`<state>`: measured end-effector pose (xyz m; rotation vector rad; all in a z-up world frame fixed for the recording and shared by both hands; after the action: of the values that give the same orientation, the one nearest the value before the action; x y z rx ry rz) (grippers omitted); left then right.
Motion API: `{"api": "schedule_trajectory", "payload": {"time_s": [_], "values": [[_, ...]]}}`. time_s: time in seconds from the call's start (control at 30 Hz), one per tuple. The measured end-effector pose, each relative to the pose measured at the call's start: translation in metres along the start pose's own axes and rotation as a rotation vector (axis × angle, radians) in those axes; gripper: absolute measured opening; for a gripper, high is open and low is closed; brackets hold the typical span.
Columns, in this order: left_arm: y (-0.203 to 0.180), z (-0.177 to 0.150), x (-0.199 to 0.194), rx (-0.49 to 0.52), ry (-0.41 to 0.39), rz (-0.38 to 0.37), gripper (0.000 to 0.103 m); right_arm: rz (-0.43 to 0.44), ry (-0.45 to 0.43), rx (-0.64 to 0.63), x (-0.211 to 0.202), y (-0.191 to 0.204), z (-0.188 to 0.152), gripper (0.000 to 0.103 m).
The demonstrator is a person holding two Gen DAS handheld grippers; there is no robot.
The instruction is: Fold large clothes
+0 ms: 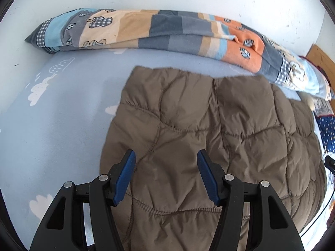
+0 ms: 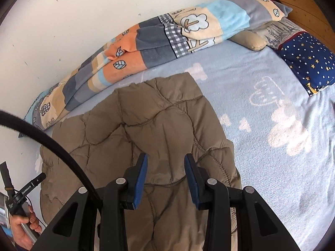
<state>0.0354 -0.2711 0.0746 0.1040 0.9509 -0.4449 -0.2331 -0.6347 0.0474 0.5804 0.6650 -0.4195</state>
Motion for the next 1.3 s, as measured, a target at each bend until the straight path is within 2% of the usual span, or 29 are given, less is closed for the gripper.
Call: {"api": "schedule_trajectory", "payload": {"time_s": [0.17, 0.33, 0.7, 0.9, 1.0, 1.1, 1.2, 1.27, 1.3], "values": [[-0.006, -0.01, 0.015, 0.041, 0.038, 0.024, 0.061, 0.0, 0.078, -0.001, 0.017, 0.0, -0.012, 0.04], [-0.005, -0.015, 0.023, 0.036, 0.054, 0.02, 0.064, -0.013, 0.13, -0.023, 0.036, 0.001, -0.022, 0.043], [-0.002, -0.014, 0.021, 0.009, 0.058, -0.008, 0.064, -0.014, 0.148, -0.033, 0.043, -0.001, -0.026, 0.045], [0.01, -0.004, 0.007, -0.019, 0.051, -0.06, 0.064, 0.001, 0.164, -0.049, 0.04, 0.0, -0.024, 0.051], [0.023, 0.001, -0.002, -0.037, 0.03, -0.064, 0.066, 0.045, 0.141, -0.061, 0.027, -0.001, -0.021, 0.058], [0.039, 0.005, -0.009, -0.074, 0.015, -0.086, 0.066, 0.038, 0.068, -0.095, 0.005, -0.007, -0.015, 0.059], [0.05, 0.008, -0.01, -0.102, 0.014, -0.102, 0.066, 0.055, 0.018, -0.07, -0.01, -0.02, -0.01, 0.059], [0.05, 0.008, -0.012, -0.107, 0.015, -0.121, 0.066, 0.061, 0.017, -0.047, -0.012, -0.025, -0.01, 0.048], [0.048, 0.007, -0.013, -0.095, 0.018, -0.136, 0.065, 0.077, 0.023, -0.047, -0.012, -0.022, -0.013, 0.028]]}}
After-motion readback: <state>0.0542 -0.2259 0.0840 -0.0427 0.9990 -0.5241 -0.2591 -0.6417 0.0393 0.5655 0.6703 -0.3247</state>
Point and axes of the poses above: each gripper's, at about its wrist camera, not at the fingertips, and x roughly the way its jaws point, y to its left, z to its top, the point moved 4 cm from there along x, roughly the way its jaws point, and after that the axes turned 3 degrees about -x, right-handed, at the moved point
